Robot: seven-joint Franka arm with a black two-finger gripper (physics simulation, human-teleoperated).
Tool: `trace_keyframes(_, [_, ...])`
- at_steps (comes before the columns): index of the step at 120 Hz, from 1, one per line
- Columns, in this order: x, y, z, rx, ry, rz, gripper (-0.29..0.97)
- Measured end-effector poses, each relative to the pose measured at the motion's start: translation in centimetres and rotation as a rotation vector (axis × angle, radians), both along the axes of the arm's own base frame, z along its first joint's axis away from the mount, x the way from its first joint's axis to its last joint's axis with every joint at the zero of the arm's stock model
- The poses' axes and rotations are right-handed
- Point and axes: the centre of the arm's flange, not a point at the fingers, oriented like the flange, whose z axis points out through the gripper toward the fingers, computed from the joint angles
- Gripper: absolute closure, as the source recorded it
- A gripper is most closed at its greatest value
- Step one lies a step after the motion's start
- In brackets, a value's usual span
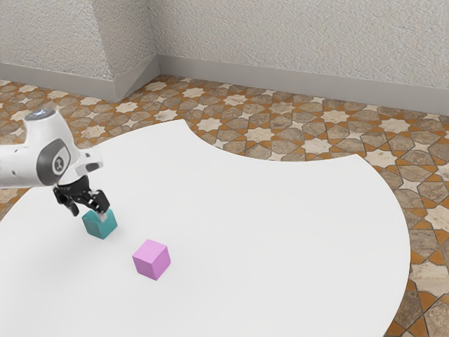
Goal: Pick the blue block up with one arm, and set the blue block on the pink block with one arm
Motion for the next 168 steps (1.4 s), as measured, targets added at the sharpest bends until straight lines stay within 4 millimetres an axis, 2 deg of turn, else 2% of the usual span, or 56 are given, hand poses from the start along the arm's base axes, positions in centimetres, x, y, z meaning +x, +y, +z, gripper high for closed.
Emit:
trace_keyframes(24, [-0.2,-1.5,-0.7,-0.022,0.007,-0.057,0.0])
trace_keyframes(53, [0.1,-1.4,-0.9,-0.02,0.001,-0.109,0.0])
trace_keyframes(100, [1.2,-1.1,-3.1,-0.027,0.012,-0.167,0.0])
trace_keyframes(120, [1.6,-0.9,-3.2,-0.03,0.006,-0.172,0.0])
trace_keyframes(168, [1.5,-0.9,-4.5,-0.051,0.019,-0.178,0.0])
